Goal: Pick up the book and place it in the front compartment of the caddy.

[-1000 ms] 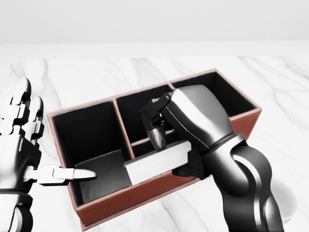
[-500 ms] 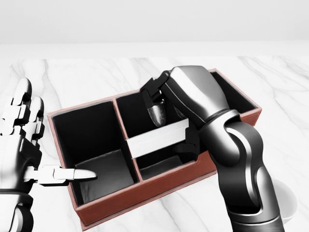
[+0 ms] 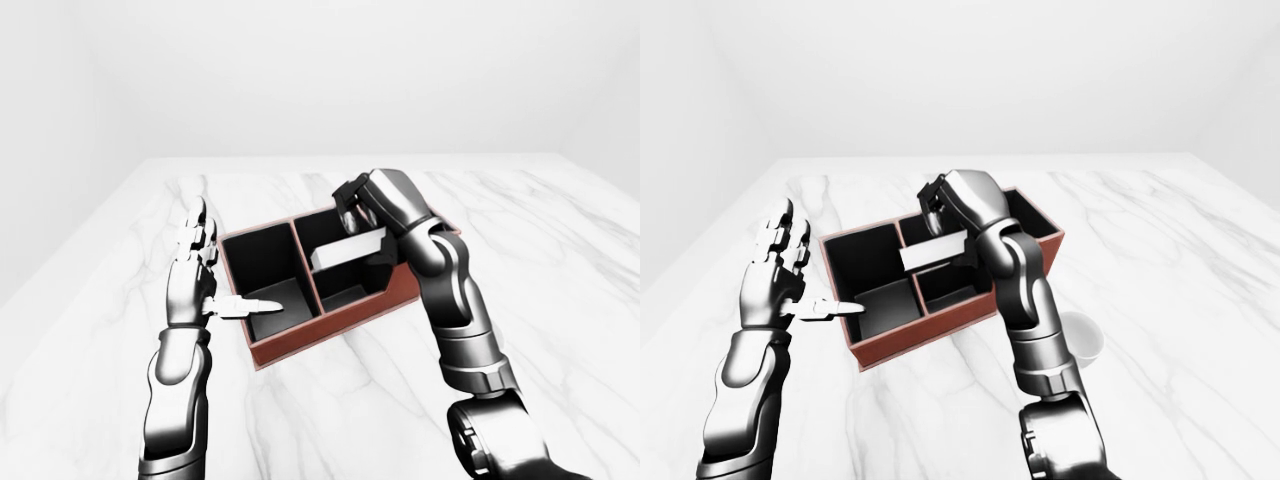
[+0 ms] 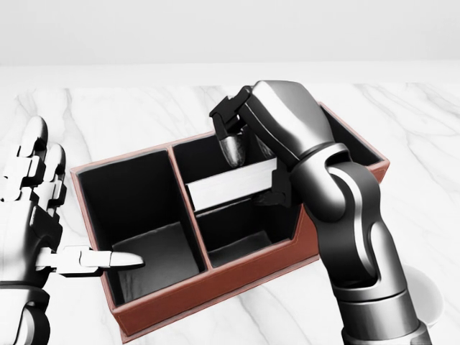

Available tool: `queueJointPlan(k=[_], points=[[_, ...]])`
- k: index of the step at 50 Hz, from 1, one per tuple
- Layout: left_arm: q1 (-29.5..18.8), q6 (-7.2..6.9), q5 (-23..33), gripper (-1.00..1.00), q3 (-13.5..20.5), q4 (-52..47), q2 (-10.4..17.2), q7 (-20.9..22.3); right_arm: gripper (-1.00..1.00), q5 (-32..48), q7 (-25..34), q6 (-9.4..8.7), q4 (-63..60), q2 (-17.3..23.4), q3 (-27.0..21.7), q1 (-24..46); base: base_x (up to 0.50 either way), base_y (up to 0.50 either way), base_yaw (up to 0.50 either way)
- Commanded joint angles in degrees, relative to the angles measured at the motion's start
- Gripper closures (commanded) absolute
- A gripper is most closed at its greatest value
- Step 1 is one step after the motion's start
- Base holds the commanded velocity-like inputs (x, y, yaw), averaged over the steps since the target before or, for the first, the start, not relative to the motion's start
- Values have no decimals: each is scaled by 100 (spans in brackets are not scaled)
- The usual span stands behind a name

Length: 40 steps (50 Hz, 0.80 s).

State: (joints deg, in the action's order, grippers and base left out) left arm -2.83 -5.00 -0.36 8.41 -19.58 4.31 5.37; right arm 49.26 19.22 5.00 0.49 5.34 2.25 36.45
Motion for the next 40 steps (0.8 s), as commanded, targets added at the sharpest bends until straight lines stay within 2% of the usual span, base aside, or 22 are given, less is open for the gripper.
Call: queueJointPlan(k=[1, 22, 40], points=[[-8, 0, 10, -100, -7, 31, -3, -4, 100, -76, -297, 0, 255, 5, -59, 248, 0, 0, 0], [12, 0, 18, -100, -33, 35, -14, -10, 100, 79, -601, 0, 829, -17, -5, 607, 0, 0, 0], [-18, 0, -14, -100, 7, -11, 6, -10, 100, 157, -1178, 0, 1982, 16, -8, 1117, 0, 0, 0]])
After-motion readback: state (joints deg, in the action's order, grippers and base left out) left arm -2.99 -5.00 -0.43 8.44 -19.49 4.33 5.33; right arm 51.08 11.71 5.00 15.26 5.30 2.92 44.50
